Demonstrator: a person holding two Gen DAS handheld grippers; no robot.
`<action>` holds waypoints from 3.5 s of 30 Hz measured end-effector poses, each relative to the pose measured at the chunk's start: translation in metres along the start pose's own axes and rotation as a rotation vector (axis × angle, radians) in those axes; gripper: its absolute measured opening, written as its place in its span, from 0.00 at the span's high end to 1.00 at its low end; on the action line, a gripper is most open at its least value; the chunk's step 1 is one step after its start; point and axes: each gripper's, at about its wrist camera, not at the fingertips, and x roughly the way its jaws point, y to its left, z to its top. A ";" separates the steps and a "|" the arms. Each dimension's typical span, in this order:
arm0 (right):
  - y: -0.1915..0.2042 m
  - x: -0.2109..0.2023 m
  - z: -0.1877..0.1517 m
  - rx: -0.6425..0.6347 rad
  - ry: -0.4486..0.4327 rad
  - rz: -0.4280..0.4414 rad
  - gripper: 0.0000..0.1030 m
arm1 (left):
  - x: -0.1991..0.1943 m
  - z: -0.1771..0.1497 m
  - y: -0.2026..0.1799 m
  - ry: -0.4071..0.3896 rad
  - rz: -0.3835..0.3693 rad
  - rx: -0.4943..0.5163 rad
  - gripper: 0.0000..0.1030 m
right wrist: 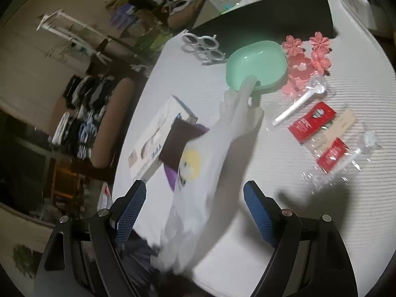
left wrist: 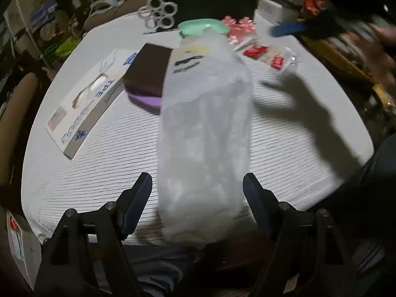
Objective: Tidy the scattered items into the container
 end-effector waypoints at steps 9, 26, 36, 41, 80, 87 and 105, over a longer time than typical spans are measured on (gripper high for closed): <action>-0.040 0.079 0.033 0.224 0.052 -0.078 0.19 | 0.033 -0.006 -0.011 0.009 0.070 0.092 0.18; -0.002 -0.011 0.053 0.178 -0.153 0.175 0.83 | -0.077 0.075 0.056 -0.178 -0.091 -0.094 0.88; 0.021 -0.103 0.017 -0.097 -0.246 0.018 0.51 | -0.167 0.263 0.036 -0.283 0.075 0.018 0.90; 0.028 -0.126 0.001 -0.241 -0.269 -0.100 0.38 | -0.250 0.325 0.002 -0.385 0.153 0.108 0.90; -0.003 -0.151 0.209 -0.274 -0.510 -0.255 0.81 | -0.226 0.501 -0.012 -0.411 0.040 0.146 0.90; -0.031 -0.101 0.267 -0.287 -0.408 -0.303 0.83 | -0.086 0.539 0.049 -0.266 -0.005 0.010 0.90; -0.011 -0.003 0.305 -0.389 -0.264 -0.307 0.84 | 0.089 0.511 0.115 -0.045 -0.366 -0.367 0.89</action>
